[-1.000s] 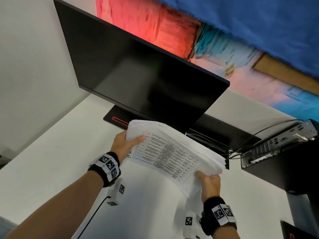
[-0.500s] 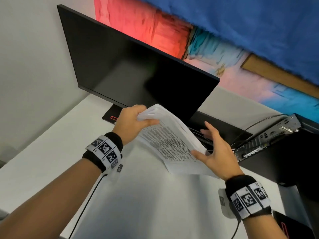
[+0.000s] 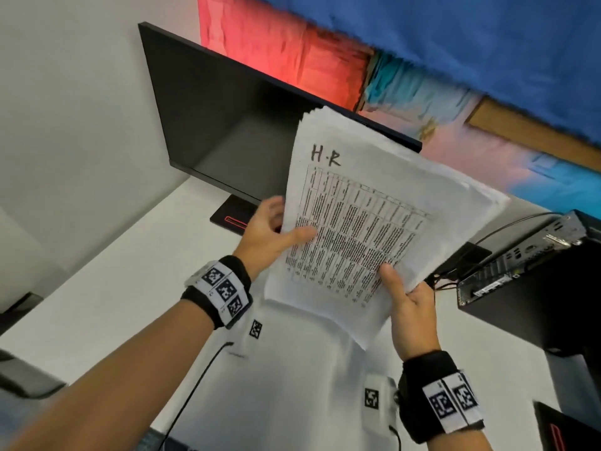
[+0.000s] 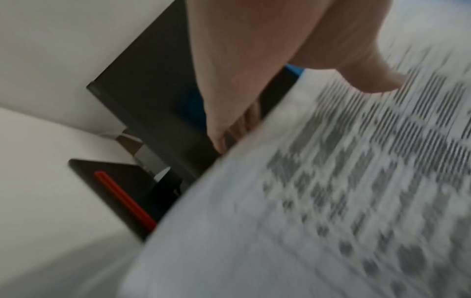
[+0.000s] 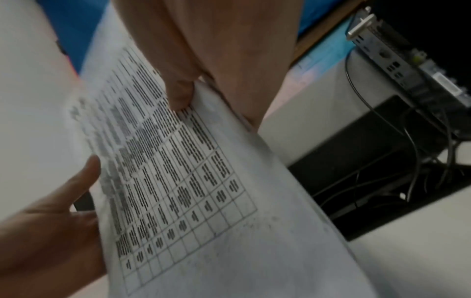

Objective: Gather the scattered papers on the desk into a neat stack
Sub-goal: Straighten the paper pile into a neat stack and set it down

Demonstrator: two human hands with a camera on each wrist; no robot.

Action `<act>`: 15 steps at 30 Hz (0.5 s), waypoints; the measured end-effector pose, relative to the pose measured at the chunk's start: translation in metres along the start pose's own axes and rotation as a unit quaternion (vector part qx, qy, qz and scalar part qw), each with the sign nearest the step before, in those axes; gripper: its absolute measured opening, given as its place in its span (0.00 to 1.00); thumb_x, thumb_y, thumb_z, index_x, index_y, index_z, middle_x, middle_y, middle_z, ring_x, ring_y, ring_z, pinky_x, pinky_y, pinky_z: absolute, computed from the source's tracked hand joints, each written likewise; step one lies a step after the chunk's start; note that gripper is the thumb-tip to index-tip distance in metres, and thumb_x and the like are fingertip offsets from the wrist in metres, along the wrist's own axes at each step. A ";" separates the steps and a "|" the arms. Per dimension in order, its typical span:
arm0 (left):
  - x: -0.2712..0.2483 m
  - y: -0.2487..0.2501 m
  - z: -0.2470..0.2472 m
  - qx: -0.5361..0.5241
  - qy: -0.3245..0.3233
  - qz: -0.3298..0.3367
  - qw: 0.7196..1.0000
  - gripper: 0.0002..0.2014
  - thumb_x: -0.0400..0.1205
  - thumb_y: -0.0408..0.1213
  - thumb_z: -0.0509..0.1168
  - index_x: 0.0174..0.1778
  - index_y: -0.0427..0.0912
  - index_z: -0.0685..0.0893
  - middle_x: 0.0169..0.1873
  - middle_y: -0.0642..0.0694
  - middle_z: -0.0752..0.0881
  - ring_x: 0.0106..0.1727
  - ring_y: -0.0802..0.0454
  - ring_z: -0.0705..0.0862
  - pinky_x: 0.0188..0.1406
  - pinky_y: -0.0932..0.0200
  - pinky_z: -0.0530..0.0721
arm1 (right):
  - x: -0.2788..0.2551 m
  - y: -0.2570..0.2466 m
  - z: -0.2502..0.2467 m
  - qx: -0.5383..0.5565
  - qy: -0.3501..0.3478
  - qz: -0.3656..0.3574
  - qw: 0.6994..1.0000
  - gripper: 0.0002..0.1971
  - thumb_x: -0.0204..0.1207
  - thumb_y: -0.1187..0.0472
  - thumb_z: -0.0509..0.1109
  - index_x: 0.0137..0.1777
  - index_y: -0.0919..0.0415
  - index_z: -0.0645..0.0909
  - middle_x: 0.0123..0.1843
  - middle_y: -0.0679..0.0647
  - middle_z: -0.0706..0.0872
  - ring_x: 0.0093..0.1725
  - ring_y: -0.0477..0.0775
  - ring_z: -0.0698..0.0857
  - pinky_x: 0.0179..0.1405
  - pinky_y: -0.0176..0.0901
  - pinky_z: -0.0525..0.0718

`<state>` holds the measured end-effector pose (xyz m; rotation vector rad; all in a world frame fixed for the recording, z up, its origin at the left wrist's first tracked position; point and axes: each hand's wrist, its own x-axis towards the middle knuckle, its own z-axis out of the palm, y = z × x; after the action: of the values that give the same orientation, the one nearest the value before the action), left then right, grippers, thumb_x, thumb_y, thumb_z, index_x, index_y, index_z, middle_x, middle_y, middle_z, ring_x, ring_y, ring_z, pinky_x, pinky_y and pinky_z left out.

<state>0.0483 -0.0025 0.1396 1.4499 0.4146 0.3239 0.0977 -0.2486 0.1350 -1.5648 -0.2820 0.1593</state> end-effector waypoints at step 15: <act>-0.014 -0.116 0.019 0.177 0.074 -0.010 0.981 0.20 0.87 0.48 0.61 0.67 0.36 0.73 0.61 0.40 0.82 0.63 0.45 0.83 0.65 0.41 0.84 | -0.002 0.093 0.026 -0.057 0.014 0.096 0.994 0.11 0.82 0.66 0.71 0.57 0.48 0.84 0.51 0.37 0.89 0.49 0.26 0.88 0.45 0.22 0.84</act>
<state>0.0410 -0.0374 0.0272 1.7726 0.6299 0.3556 0.0957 -0.2235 0.0421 -1.7066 -0.1197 0.2756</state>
